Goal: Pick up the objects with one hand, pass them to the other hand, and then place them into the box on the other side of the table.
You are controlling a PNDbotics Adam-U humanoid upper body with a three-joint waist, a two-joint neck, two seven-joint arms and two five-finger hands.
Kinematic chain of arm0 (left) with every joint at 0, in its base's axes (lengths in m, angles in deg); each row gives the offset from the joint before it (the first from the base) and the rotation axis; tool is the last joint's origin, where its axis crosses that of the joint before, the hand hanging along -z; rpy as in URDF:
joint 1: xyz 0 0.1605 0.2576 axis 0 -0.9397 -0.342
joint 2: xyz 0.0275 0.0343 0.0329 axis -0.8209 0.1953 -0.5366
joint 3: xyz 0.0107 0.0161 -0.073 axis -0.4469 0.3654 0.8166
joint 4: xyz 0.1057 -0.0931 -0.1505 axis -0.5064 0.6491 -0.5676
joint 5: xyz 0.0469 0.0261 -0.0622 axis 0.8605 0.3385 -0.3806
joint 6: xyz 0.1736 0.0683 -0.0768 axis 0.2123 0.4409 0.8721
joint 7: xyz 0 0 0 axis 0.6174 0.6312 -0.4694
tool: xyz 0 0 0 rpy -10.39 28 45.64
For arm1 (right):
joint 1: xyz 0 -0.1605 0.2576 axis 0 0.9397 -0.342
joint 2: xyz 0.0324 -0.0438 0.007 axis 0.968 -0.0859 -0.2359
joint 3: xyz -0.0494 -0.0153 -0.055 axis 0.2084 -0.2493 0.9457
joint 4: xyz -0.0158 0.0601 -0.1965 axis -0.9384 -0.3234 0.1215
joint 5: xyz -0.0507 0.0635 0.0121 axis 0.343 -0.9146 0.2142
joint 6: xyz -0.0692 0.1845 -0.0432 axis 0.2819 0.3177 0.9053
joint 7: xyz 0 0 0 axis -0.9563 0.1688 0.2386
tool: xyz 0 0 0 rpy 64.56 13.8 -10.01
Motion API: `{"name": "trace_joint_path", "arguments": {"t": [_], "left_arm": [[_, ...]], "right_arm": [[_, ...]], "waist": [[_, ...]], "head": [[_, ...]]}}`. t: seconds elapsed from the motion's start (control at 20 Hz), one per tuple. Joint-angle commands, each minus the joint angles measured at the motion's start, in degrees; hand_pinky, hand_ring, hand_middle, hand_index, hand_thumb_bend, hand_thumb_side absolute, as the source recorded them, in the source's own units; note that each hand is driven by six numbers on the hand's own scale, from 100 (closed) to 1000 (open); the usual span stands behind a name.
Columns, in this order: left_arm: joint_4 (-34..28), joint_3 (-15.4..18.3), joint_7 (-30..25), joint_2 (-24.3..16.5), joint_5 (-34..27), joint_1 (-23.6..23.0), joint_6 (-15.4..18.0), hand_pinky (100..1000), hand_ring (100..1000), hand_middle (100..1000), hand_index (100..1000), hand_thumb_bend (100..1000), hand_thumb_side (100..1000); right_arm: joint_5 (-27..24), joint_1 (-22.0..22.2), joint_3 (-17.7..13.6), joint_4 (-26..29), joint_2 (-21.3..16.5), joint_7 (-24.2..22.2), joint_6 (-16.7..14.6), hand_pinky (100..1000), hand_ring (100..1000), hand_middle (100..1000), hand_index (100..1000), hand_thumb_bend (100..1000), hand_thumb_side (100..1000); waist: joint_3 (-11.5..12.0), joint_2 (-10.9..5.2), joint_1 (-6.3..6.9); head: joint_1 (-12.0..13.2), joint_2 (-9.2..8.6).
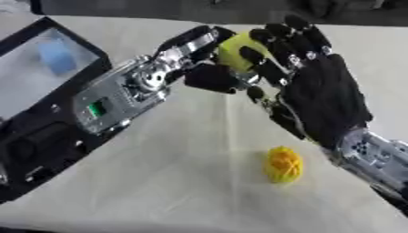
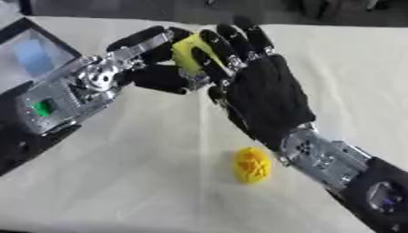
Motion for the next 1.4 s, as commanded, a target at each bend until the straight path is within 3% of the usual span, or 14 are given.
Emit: {"name": "trace_joint_path", "arguments": {"t": [0.05,0.5,0.8,0.9,1.05,1.1,1.15,1.25,1.4], "left_arm": [[0.2,2.4,0.6,-2.6,-0.7,0.4,0.4,835,990,131,330,100,380],[3.5,6.1,2.7,-6.8,0.6,-1.6,2.6,831,994,139,341,100,393],[7.5,12.0,4.0,-13.5,1.9,-4.9,5.8,833,1000,160,365,100,407],[8.2,14.1,3.5,-15.8,2.9,-6.2,6.5,830,1000,166,372,100,414],[8.3,17.3,2.3,-19.3,5.7,-8.4,7.4,828,1000,185,392,100,417],[8.3,18.2,1.8,-20.2,6.8,-9.0,7.4,826,1000,190,397,100,491],[8.3,19.1,1.4,-21.0,7.9,-9.6,7.5,825,1000,192,398,100,421],[8.8,20.5,0.8,-22.3,10.0,-10.6,7.2,822,1000,199,405,100,413],[10.8,22.6,-0.5,-23.5,13.3,-11.7,6.7,816,1000,212,417,100,403]], "right_arm": [[0.7,-0.5,-0.7,0.9,-1.7,-1.1,-0.5,822,800,802,805,626,100],[0.9,0.7,-1.8,0.9,-2.8,-0.1,-0.1,887,826,809,812,644,100],[-2.7,5.0,-3.5,0.9,-5.3,2.2,0.8,887,808,775,782,558,100],[-8.2,7.3,-4.7,0.9,-6.2,1.8,2.3,854,788,766,769,503,100],[-20.1,10.0,-8.4,0.9,-7.7,0.3,4.5,808,763,763,764,346,100],[-24.1,10.7,-10.1,0.9,-8.2,-0.2,5.2,783,750,760,762,272,100],[-28.1,11.4,-11.8,0.9,-8.7,-0.6,6.1,770,744,759,761,238,100],[-35.5,12.4,-15.3,0.9,-9.8,-0.9,8.0,748,737,764,766,100,100],[-43.0,13.8,-21.2,0.9,-11.9,0.0,10.8,734,735,768,770,100,100]], "waist": [[0.0,-1.25,0.12],[-0.1,-1.3,0.21],[0.2,-1.28,0.03],[0.3,-1.25,-0.15],[0.4,-1.21,-0.48],[0.4,-1.19,-0.59],[0.3,-1.17,-0.73],[0.2,-1.11,-0.99],[0.0,-0.95,-1.39]], "head": [[0.2,-0.54],[1.9,-0.89],[5.0,-1.21],[5.9,-1.5],[7.2,-1.86],[7.6,-1.99],[7.9,-2.14],[8.5,-2.36],[9.5,-2.71]]}}
